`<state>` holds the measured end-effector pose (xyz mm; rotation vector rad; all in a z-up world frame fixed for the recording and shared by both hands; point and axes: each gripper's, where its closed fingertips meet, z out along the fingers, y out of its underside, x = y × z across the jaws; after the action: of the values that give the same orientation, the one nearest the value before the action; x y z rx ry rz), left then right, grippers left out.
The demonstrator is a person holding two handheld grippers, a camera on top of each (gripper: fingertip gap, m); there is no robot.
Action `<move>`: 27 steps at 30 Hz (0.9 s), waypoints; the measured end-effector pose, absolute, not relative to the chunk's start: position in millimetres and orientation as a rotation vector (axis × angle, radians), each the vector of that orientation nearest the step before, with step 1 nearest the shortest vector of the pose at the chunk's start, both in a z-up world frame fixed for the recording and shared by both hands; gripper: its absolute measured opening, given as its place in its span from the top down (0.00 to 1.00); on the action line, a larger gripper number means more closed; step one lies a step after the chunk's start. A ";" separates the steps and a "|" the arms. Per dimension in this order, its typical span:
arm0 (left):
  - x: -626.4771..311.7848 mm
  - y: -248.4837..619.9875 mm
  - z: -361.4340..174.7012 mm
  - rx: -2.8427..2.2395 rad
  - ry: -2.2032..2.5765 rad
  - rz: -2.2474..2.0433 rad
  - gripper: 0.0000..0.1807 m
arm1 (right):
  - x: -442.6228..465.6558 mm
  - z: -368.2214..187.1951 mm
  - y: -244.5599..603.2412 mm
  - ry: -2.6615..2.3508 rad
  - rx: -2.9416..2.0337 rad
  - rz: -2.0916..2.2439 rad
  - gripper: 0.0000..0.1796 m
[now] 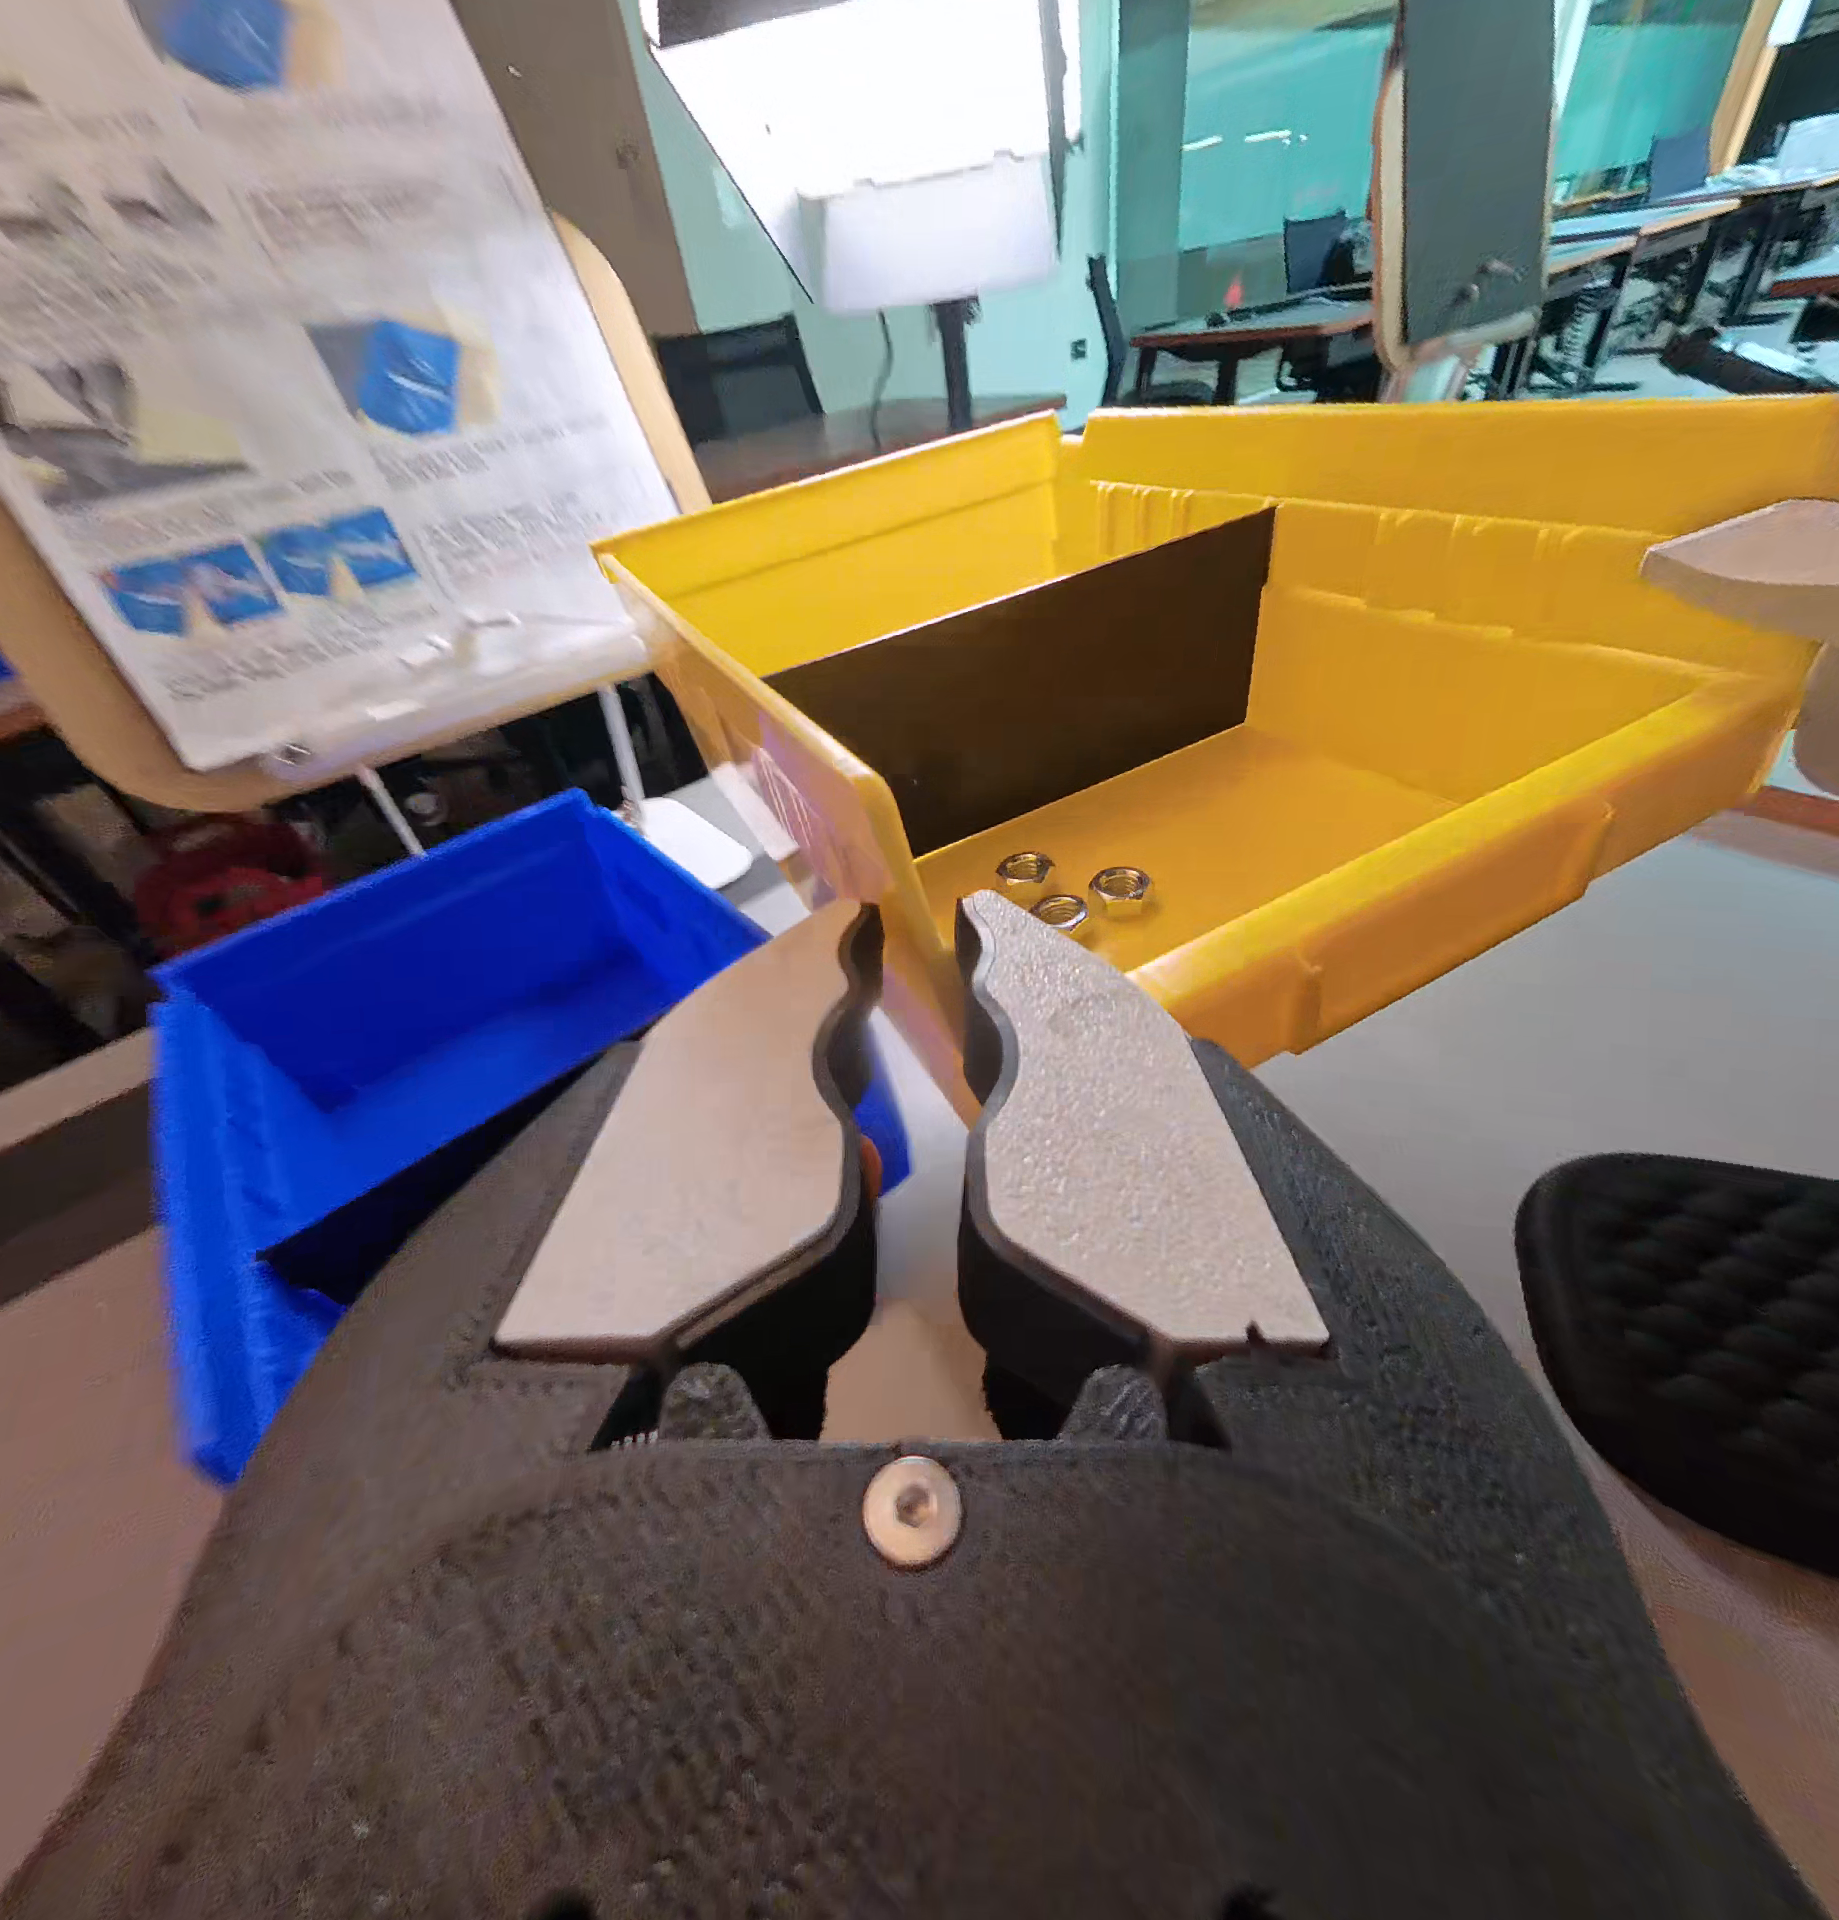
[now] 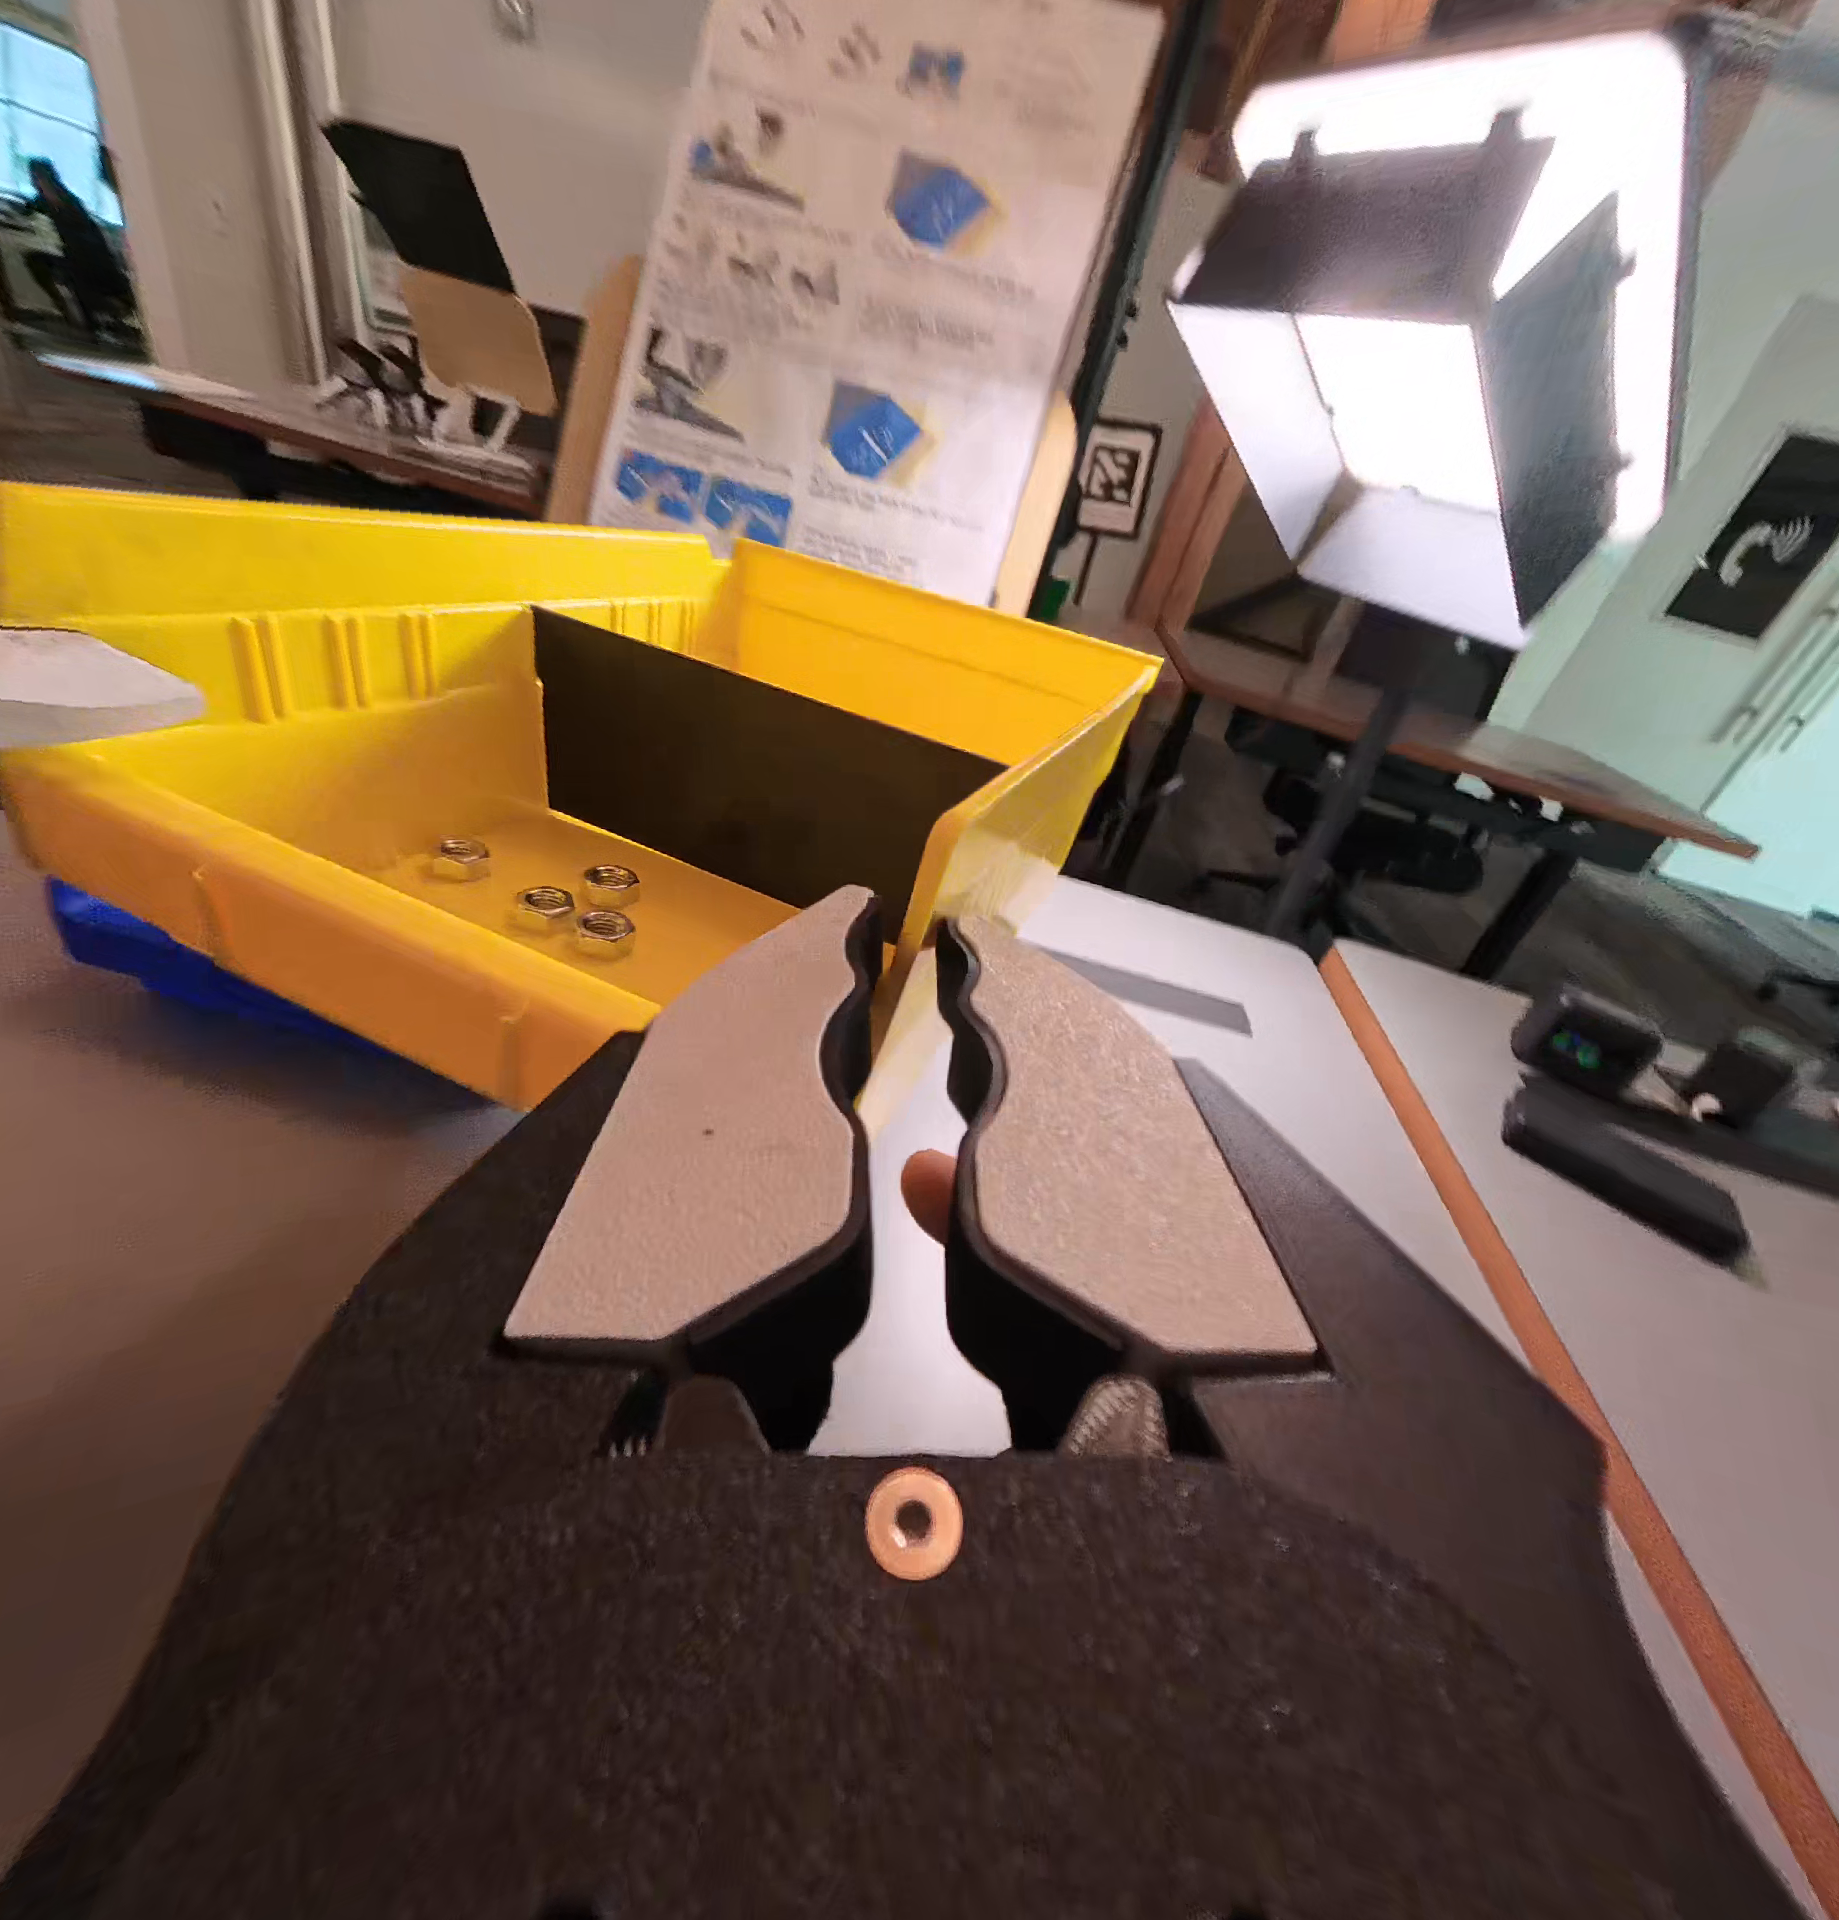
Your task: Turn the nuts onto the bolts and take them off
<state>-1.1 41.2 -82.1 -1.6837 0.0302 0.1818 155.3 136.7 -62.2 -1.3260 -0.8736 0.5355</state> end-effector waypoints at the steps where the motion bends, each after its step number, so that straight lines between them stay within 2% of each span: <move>1: -8.6 30.7 -69.6 -1.677 0.019 0.200 0.92 | 147.0 -47.9 126.8 -0.889 -1.295 0.564 0.95; 7: -73.8 -59.2 -22.7 -1.677 -0.123 0.362 0.93 | 65.9 1.0 57.9 -1.008 -1.153 0.796 0.93; 13: -141.2 -167.1 -23.3 -1.684 -0.313 0.546 0.93 | -33.9 -5.9 -18.0 -1.138 -1.086 1.003 0.93; 20: -207.3 -243.2 -84.7 -1.746 -0.454 0.605 0.93 | -128.6 -78.8 -77.4 -1.261 -1.135 1.161 0.93; 27: -235.4 -245.0 -171.4 -1.768 -0.506 0.500 0.93 | -150.2 -157.0 -83.7 -1.325 -1.182 1.108 0.93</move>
<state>-235.4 -245.0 -171.4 -1.7683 -0.5056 0.5003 -150.2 -83.7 -157.0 -1.1820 -1.3254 1.1083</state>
